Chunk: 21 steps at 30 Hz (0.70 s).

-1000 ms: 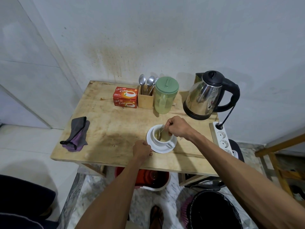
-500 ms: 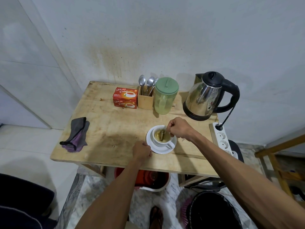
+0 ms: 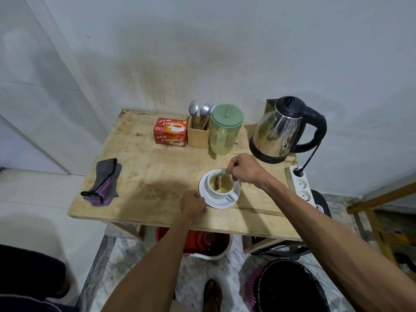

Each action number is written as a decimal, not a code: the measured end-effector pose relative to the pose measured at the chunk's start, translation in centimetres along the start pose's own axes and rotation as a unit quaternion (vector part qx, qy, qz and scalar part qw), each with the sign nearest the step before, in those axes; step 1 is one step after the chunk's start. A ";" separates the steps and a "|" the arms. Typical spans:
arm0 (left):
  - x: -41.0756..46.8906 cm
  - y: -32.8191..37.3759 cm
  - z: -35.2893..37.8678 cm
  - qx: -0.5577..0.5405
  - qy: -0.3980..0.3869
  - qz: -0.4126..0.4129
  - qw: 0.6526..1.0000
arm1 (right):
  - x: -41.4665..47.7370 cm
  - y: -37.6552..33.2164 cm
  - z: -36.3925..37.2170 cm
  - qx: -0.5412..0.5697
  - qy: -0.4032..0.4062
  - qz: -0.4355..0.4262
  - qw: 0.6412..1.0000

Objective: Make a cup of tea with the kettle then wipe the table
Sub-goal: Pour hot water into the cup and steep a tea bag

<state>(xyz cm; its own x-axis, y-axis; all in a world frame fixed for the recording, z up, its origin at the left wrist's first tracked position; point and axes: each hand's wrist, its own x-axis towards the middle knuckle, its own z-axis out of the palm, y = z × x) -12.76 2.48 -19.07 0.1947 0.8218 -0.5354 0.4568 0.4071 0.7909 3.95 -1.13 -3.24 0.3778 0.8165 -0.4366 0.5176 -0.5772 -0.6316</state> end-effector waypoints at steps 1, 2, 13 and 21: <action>0.0 0.0 0.0 -0.001 0.001 -0.001 1.000 | 0.0 0.2 0.3 -0.018 -0.005 0.010 1.000; 0.0 0.0 0.0 -0.003 0.001 -0.003 1.000 | -0.1 0.4 0.7 -0.033 -0.009 0.018 0.999; -0.1 0.0 -0.1 0.009 0.001 -0.002 1.000 | 0.1 -0.8 -0.4 0.023 0.014 -0.026 0.999; -0.1 0.1 -0.1 0.002 -0.005 -0.008 1.000 | 0.2 0.4 0.7 -0.032 0.000 0.011 0.999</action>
<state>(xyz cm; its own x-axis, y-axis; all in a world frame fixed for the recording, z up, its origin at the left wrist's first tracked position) -12.80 2.46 -18.94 0.1964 0.8110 -0.5511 0.4632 0.4186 0.7812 3.75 -1.18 -4.06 0.3887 0.8042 -0.4497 0.5582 -0.5939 -0.5794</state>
